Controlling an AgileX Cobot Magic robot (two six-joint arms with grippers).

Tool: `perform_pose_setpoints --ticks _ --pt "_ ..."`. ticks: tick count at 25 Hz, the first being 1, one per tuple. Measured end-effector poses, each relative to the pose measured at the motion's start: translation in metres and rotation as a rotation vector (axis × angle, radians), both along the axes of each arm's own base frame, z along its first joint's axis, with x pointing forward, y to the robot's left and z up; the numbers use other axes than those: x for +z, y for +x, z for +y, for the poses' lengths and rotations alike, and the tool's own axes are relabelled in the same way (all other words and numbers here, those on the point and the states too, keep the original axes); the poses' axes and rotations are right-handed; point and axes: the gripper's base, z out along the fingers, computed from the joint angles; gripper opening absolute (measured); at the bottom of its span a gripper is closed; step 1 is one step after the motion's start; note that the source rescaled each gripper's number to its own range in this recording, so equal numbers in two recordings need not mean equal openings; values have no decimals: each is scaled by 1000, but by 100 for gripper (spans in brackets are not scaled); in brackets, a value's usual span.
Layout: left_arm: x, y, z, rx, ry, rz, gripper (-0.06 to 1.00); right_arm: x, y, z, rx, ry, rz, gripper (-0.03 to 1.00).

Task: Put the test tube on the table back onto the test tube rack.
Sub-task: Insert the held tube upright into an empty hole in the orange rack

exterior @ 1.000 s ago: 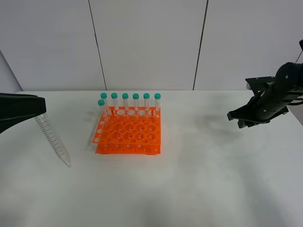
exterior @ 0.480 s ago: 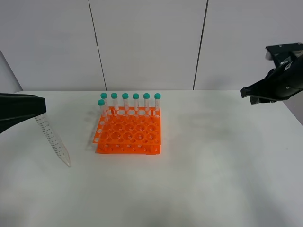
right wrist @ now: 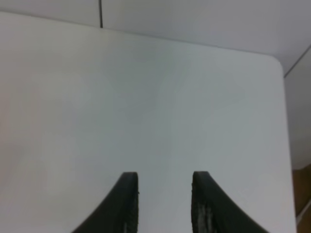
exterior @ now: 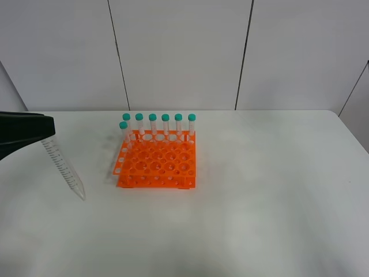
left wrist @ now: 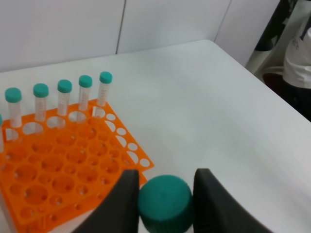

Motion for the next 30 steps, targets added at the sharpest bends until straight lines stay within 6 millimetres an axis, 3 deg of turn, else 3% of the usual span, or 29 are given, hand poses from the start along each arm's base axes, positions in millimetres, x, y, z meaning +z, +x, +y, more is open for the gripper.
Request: perform_pose_setpoints --ticks 7,15,20,30 --pt "2 3 3 37 11 -30 46 25 -70 2 -32 16 -67 38" --pt "2 3 3 38 14 -34 46 31 -132 4 -59 42 -124 38" --pt "2 3 3 38 14 -34 46 10 -155 5 -90 71 -114 38" --pt "2 3 3 39 13 -34 46 -52 -176 6 -127 118 -38 38"
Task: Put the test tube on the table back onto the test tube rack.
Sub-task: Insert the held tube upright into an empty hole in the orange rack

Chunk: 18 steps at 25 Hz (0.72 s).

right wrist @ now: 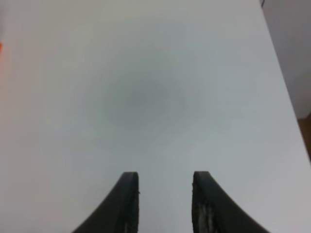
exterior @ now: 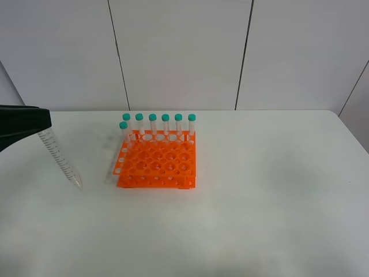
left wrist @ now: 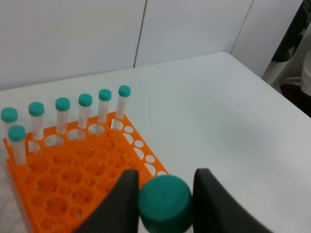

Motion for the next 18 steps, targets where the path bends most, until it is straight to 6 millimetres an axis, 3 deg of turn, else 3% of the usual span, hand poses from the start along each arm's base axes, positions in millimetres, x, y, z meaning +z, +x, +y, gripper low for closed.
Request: perform_pose_setpoints --ticks 9,18 --pt "0 0 0 0 0 0 46 -44 -19 4 5 43 -9 38" --pt "0 0 0 1 0 -1 46 -43 -41 4 2 40 -221 38"
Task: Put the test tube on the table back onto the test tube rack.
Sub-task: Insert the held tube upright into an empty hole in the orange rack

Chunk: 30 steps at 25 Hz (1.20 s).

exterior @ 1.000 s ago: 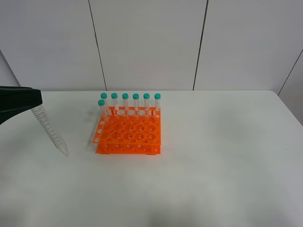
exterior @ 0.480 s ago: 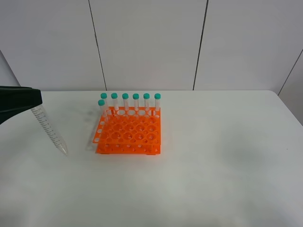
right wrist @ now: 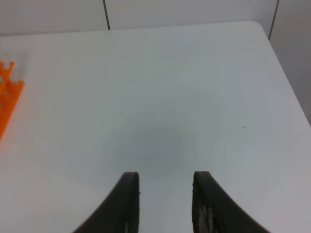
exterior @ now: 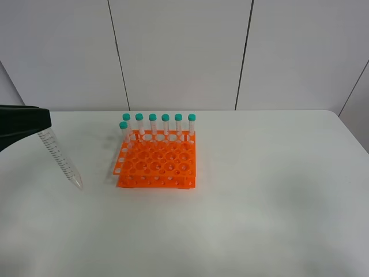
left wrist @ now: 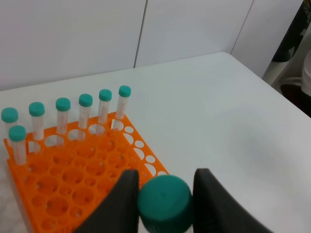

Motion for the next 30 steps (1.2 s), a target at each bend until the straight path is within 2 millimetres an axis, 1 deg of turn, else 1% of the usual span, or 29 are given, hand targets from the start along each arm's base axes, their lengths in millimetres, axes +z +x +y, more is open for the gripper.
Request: perform_pose_setpoints --ticks 3,6,7,16,30 --pt "0 0 0 0 0 0 46 -3 2 -1 -6 -5 4 38" --pt "0 0 0 0 0 0 46 -15 8 -1 -10 3 46 38" --pt "0 0 0 0 0 0 46 -16 9 -1 -11 6 48 38" --pt "0 0 0 -4 0 2 46 -18 12 -1 -11 7 23 38" --pt "0 0 0 -5 0 3 46 -17 12 -1 -11 23 21 38"
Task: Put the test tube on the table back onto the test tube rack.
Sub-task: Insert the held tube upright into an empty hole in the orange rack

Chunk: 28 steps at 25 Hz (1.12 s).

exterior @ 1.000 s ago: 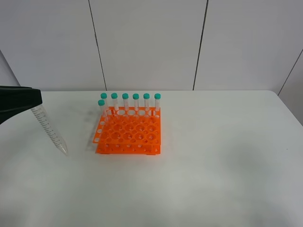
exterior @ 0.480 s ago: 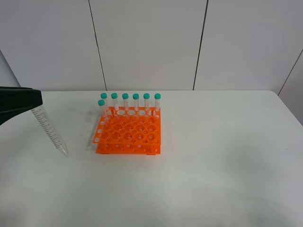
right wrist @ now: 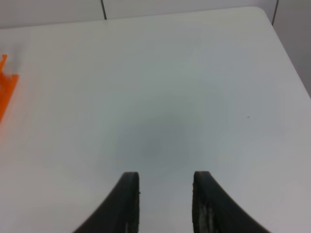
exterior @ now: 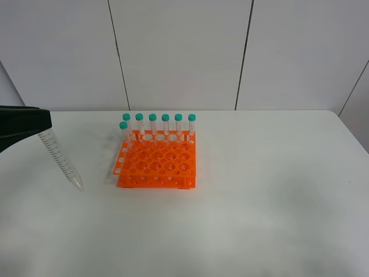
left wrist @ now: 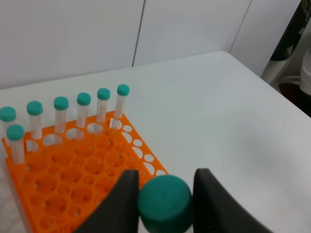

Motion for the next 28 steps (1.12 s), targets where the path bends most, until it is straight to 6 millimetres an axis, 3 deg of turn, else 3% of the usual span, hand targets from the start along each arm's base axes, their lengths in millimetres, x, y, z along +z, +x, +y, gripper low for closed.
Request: perform_pose_setpoints --ticks 28 --pt "-2 5 8 81 77 -24 46 0 0 0 0 0 0 38"
